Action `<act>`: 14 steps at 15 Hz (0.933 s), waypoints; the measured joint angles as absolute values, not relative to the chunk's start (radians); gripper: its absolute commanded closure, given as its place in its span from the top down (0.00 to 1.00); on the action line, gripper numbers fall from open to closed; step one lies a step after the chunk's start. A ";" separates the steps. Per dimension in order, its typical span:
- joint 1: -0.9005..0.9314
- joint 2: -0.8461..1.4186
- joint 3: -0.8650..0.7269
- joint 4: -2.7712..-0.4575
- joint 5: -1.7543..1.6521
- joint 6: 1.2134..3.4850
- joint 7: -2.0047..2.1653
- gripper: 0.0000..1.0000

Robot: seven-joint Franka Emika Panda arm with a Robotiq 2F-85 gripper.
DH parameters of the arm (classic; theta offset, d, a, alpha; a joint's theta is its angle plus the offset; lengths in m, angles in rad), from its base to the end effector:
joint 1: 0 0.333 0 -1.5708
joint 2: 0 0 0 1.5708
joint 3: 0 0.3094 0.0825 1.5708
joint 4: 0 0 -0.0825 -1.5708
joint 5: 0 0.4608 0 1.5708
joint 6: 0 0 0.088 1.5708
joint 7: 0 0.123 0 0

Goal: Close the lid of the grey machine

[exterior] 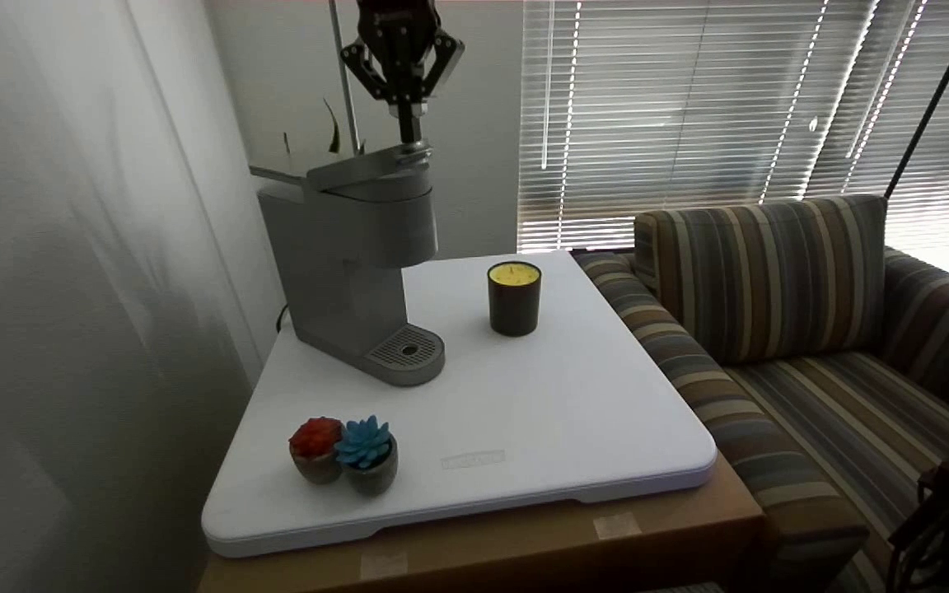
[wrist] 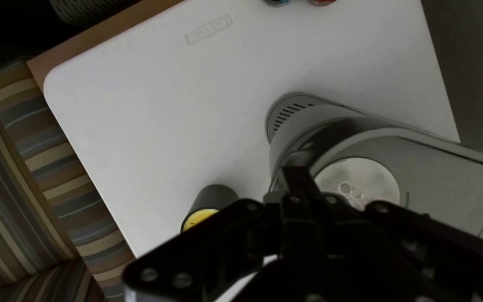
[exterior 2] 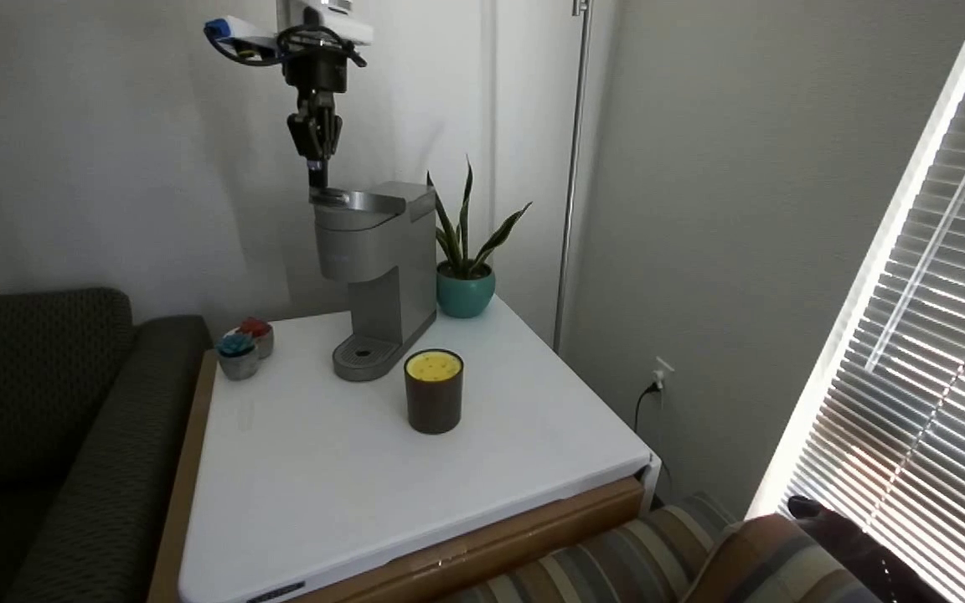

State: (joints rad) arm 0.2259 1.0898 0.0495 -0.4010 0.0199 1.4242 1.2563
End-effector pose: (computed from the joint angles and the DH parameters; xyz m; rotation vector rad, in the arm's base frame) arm 0.8188 0.2080 0.3940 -2.7501 1.5091 0.1439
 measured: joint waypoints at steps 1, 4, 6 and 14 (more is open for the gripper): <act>0.226 1.090 0.050 -0.401 0.020 1.424 1.256 0.00; 0.226 1.090 0.050 -0.402 0.020 1.424 1.256 0.00; 0.226 1.090 0.050 -0.405 0.020 1.424 1.256 0.00; 0.225 1.135 0.048 -0.405 0.020 1.379 1.256 0.00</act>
